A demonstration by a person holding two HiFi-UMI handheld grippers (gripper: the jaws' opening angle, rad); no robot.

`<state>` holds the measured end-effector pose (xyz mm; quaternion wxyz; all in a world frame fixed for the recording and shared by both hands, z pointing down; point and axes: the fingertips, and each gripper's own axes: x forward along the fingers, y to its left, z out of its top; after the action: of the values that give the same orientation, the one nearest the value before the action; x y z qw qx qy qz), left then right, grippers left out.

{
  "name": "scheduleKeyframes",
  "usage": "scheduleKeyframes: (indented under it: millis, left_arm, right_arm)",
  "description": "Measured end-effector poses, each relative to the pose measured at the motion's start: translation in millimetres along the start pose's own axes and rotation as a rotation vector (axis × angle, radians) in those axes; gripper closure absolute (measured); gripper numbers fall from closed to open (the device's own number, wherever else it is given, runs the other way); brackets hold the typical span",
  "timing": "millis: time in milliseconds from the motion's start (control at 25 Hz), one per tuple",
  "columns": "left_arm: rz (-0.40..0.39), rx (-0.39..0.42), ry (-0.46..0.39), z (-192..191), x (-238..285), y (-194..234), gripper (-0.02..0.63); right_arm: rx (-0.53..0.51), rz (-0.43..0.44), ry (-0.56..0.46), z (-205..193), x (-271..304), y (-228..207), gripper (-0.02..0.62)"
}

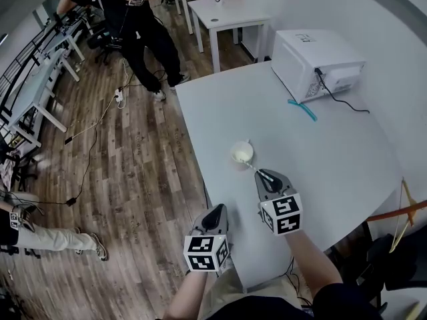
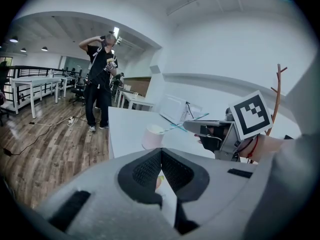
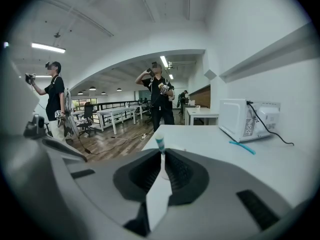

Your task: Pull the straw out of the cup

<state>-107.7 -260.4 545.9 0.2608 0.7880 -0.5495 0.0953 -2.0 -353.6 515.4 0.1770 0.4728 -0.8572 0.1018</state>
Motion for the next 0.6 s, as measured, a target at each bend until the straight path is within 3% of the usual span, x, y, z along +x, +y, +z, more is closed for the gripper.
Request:
scheduleKeyframes:
  millis: [600]
  left_arm:
    - [-0.025,0.013,-0.013,-5.8,-43.0,-16.9,0.589]
  right_arm:
    - [0.003,-0.02,-0.095,22.5,-65.0,32.4,0.552]
